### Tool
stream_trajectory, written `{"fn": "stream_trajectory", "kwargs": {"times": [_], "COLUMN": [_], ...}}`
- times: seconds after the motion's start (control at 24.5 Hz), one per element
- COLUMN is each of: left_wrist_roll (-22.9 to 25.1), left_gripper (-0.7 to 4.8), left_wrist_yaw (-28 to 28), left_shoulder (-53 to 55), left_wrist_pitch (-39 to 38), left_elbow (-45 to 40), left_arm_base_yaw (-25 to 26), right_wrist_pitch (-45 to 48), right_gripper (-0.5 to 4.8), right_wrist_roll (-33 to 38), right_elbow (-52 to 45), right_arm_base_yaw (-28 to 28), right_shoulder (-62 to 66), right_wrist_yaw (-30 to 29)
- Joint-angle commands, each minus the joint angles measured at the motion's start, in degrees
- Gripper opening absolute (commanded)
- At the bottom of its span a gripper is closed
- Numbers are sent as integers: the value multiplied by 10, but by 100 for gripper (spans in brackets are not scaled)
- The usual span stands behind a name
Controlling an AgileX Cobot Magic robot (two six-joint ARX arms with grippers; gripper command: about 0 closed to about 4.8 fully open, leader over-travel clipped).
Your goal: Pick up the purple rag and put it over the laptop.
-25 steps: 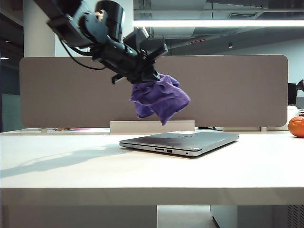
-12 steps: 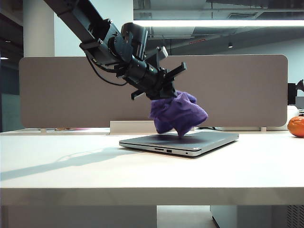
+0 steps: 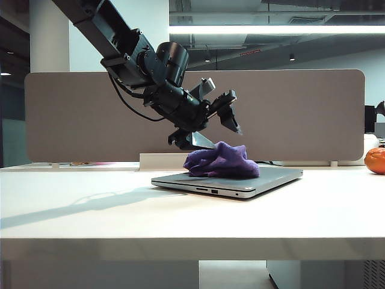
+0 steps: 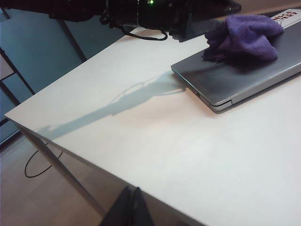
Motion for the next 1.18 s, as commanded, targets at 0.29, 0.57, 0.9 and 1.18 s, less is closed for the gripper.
{"fn": "stream_trajectory", "kwargs": {"times": [0.29, 0.57, 0.9, 1.18], "left_wrist_roll": [13, 133, 203, 237], "left_gripper": [371, 81, -6, -6], "left_wrist_yaw": [11, -14, -101, -100], "left_shoulder": [-64, -138, -213, -271], "left_wrist_pitch": [-62, -146, -275, -339], "left_elbow": [2, 2, 2, 1], "left_arm_base_yaw": [0, 1, 21, 59], "right_wrist_pitch": [6, 7, 6, 6], "right_gripper": [22, 22, 22, 22], "right_wrist_roll": [0, -13, -68, -93], "right_elbow": [-2, -2, -2, -2], "right_arm_base_yaw": [0, 0, 0, 0], "right_shoulder": [-1, -1, -1, -1], "right_wrist_yaw": [-2, 67, 317, 379]}}
